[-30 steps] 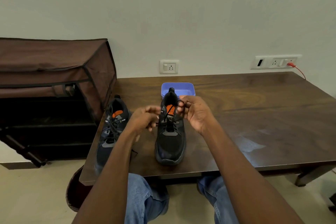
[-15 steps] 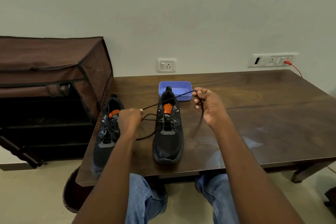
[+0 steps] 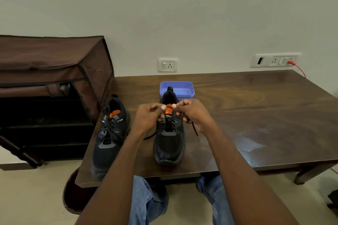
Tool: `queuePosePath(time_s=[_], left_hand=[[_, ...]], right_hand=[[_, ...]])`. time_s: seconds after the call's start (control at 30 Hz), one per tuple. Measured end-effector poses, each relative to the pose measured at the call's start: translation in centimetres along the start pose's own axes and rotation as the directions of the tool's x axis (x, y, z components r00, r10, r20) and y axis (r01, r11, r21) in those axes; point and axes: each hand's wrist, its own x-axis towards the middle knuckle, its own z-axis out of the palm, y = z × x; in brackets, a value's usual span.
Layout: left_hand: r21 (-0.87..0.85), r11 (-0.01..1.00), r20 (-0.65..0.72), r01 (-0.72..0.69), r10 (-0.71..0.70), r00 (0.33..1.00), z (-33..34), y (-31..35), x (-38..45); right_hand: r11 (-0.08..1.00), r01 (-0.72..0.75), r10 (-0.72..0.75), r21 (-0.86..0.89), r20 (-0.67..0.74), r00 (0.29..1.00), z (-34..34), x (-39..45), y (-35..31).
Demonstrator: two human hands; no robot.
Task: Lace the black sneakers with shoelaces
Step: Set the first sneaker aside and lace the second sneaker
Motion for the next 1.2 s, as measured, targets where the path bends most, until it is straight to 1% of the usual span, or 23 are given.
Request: queuePosePath(time_s=[0.07,0.13,0.17,0.23,0.27,0.3,0.33,0.37,0.4,0.43,0.47,0.5,0.53,0.57,0.6,0.63,0.8,0.87,0.93,1.0,1.07,1.13,1.2], left_hand=[[-0.057,0.997,-0.214,0.050,-0.062,0.975,-0.5,-0.1,0.3],[-0.085,0.992,-0.425,0.090,-0.118,0.897,-1.3,-0.3,0.5],[-0.093,0.990,-0.504,0.105,-0.138,0.852,-1.6,-0.4,0.5],[-0.067,0.983,-0.604,0.168,-0.174,0.778,-1.9,-0.2,0.1],[-0.028,0.976,-0.617,0.216,-0.187,0.764,-2.0,-0.2,-0.1],[0.043,0.960,-0.607,0.275,-0.194,0.771,-1.9,-0.1,-0.3],[0.162,0.932,-0.590,0.323,-0.171,0.789,-1.9,-0.1,-0.4],[0.301,0.896,-0.545,0.326,-0.119,0.830,-1.7,-0.2,-0.4],[0.412,0.872,-0.473,0.264,-0.042,0.880,-1.5,-0.4,-0.2],[0.443,0.883,-0.373,0.153,0.027,0.928,-1.2,-0.4,-0.1],[0.394,0.918,-0.256,0.036,0.072,0.964,-0.8,-0.4,0.1],[0.293,0.955,-0.137,-0.038,0.082,0.987,-0.4,-0.3,0.1],[0.206,0.977,-0.030,-0.058,0.066,0.997,-0.1,-0.3,0.0],[0.159,0.986,0.055,-0.053,0.045,0.998,0.3,-0.3,-0.2],[0.156,0.987,0.105,-0.049,0.033,0.994,0.5,-0.5,-0.2],[0.157,0.986,0.123,-0.048,0.029,0.992,0.6,-0.6,-0.2],[0.090,0.993,0.047,-0.070,0.066,0.997,0.8,-0.8,-0.1],[0.064,0.997,0.021,-0.050,0.048,0.999,1.1,-1.2,-0.2],[0.073,0.997,-0.031,-0.008,0.010,0.999,1.7,-1.7,-0.2],[0.161,0.987,-0.111,0.022,-0.004,0.994,2.2,-1.8,0.0],[0.297,0.955,-0.156,0.017,0.031,0.987,2.5,-2.0,0.4],[0.421,0.906,-0.141,-0.030,0.099,0.985,2.7,-2.4,0.8],[0.498,0.864,-0.144,-0.077,0.169,0.975,2.8,-3.0,1.2]], right_hand=[[1.000,-0.017,0.017,-0.001,0.019,1.000,-1.0,0.3,0.0],[1.000,-0.026,0.026,-0.015,0.027,0.999,-1.9,0.5,0.1],[0.999,-0.026,0.027,-0.031,0.022,0.999,-2.3,0.5,0.2],[0.997,-0.021,0.020,-0.070,-0.017,1.000,-2.5,0.6,0.5],[0.996,-0.014,0.010,-0.092,-0.048,0.999,-2.5,0.7,0.6],[0.993,-0.009,0.000,-0.121,-0.075,0.997,-2.3,0.8,0.7],[0.988,-0.004,-0.009,-0.154,-0.085,0.996,-2.0,0.8,0.8],[0.984,0.000,-0.014,-0.180,-0.076,0.997,-1.5,0.9,0.7],[0.981,0.006,-0.017,-0.195,-0.055,0.998,-1.1,0.8,0.7],[0.979,0.015,-0.021,-0.204,-0.030,0.999,-0.6,0.7,0.6],[0.978,0.026,-0.028,-0.206,-0.007,1.000,-0.2,0.6,0.6],[0.978,0.040,-0.039,-0.203,0.010,0.999,0.1,0.6,0.5],[0.978,0.055,-0.052,-0.201,0.022,0.998,0.4,0.5,0.5],[0.977,0.067,-0.063,-0.202,0.026,0.998,0.5,0.6,0.6],[0.977,0.077,-0.072,-0.201,0.028,0.997,0.6,0.7,0.6],[0.977,0.080,-0.077,-0.197,0.025,0.997,0.6,0.8,0.7],[0.981,0.042,-0.047,-0.189,-0.024,0.999,0.6,1.3,0.8],[0.980,0.034,-0.041,-0.196,-0.031,0.999,0.8,1.6,0.9],[0.969,0.022,-0.039,-0.245,-0.066,0.997,1.2,2.3,1.3],[0.925,0.014,-0.083,-0.381,-0.167,0.983,1.5,3.1,2.1],[0.840,-0.018,-0.132,-0.542,-0.236,0.963,1.4,3.7,2.8],[0.797,-0.061,-0.115,-0.601,-0.251,0.961,1.3,3.7,3.0],[0.795,-0.096,-0.061,-0.599,-0.237,0.970,1.3,3.9,3.3]])
